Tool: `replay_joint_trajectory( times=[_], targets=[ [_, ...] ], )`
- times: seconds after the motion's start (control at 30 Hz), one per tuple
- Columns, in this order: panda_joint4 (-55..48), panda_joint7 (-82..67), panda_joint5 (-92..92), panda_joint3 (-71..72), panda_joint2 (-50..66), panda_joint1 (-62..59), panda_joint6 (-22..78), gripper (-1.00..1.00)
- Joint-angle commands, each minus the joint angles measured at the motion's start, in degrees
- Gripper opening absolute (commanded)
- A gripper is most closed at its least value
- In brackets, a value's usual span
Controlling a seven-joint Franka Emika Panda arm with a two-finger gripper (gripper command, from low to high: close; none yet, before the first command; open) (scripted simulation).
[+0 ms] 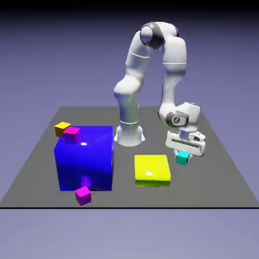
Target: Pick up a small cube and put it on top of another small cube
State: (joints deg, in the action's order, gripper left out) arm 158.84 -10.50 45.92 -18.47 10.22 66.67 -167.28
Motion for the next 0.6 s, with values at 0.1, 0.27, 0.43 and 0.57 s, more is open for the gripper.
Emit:
replay_joint_trajectory(
  times=[0.1,0.27,0.43,0.57],
  targets=[
    [2.46,-5.88,-6.19,4.77,-8.30,-3.11,6.15,-1.00],
    [-1.71,-5.14,-10.42,5.21,-8.05,-9.26,10.99,-1.00],
    [-11.68,-3.07,-22.88,-2.21,-1.71,-18.18,18.24,-1.00],
    [-19.64,-1.42,-32.85,-8.15,3.37,-25.32,24.04,-1.00]
  ],
)
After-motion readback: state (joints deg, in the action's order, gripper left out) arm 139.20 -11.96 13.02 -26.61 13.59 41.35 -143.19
